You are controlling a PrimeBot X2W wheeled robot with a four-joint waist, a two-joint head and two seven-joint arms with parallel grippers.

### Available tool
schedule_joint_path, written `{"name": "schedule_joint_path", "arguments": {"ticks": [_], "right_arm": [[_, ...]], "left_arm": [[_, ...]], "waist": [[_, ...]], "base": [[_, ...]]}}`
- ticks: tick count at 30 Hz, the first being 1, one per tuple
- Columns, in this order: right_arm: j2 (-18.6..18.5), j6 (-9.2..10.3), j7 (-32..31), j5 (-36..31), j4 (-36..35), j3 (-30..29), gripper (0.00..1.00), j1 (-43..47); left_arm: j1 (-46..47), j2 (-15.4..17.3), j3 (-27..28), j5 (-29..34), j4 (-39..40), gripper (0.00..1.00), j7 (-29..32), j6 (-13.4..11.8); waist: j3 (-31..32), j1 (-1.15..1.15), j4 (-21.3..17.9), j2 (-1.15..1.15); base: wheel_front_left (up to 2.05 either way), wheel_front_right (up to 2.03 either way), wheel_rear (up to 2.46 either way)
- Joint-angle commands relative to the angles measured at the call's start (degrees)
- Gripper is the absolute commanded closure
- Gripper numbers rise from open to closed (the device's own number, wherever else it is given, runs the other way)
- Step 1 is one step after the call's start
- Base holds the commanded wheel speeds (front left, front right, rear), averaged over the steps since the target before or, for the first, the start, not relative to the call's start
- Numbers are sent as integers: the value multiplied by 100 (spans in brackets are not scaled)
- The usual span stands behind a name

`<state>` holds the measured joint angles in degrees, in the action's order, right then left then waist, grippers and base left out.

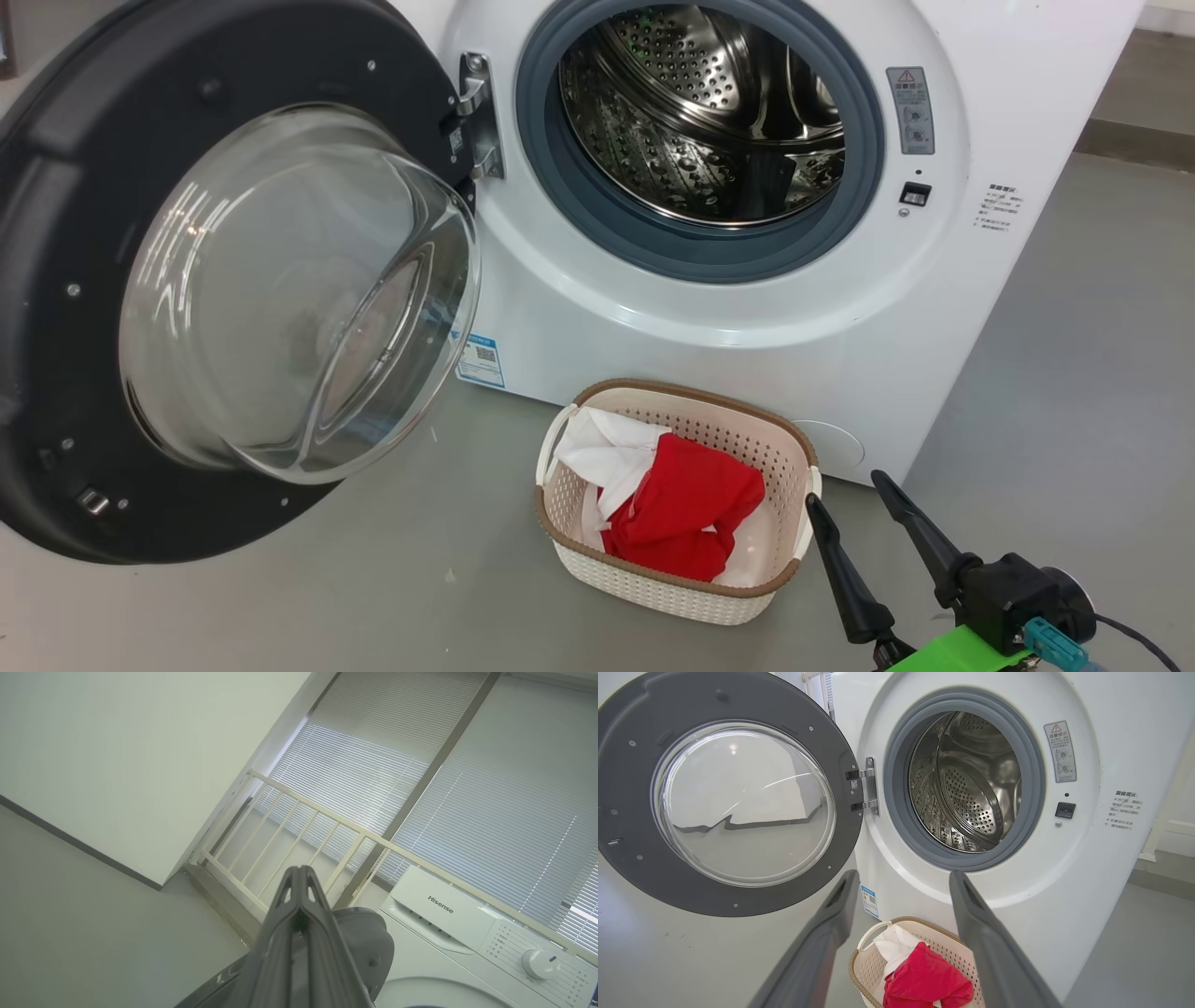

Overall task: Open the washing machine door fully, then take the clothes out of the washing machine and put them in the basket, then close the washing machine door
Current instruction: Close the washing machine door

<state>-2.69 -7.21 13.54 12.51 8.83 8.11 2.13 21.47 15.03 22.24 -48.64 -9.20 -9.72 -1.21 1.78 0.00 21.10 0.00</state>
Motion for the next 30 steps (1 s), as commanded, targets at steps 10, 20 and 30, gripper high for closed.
{"name": "schedule_joint_path", "arguments": {"ticks": [10,20,30], "right_arm": [[-19,-28,-68,-59,-224,106,0,-130],[-19,-28,-102,-49,-238,183,0,-81],[-19,-28,-150,-53,-241,244,0,-60]], "left_arm": [[1549,904,483,-881,-1864,100,1169,-438],[2238,1253,242,-1196,-3249,100,2427,-678],[2425,1430,-70,-1094,-4156,100,2818,-456]], "waist": [[51,0,-58,0],[119,0,-85,0],[167,0,-310,0]], "base": [[0,0,0],[0,0,0],[0,0,0]]}}
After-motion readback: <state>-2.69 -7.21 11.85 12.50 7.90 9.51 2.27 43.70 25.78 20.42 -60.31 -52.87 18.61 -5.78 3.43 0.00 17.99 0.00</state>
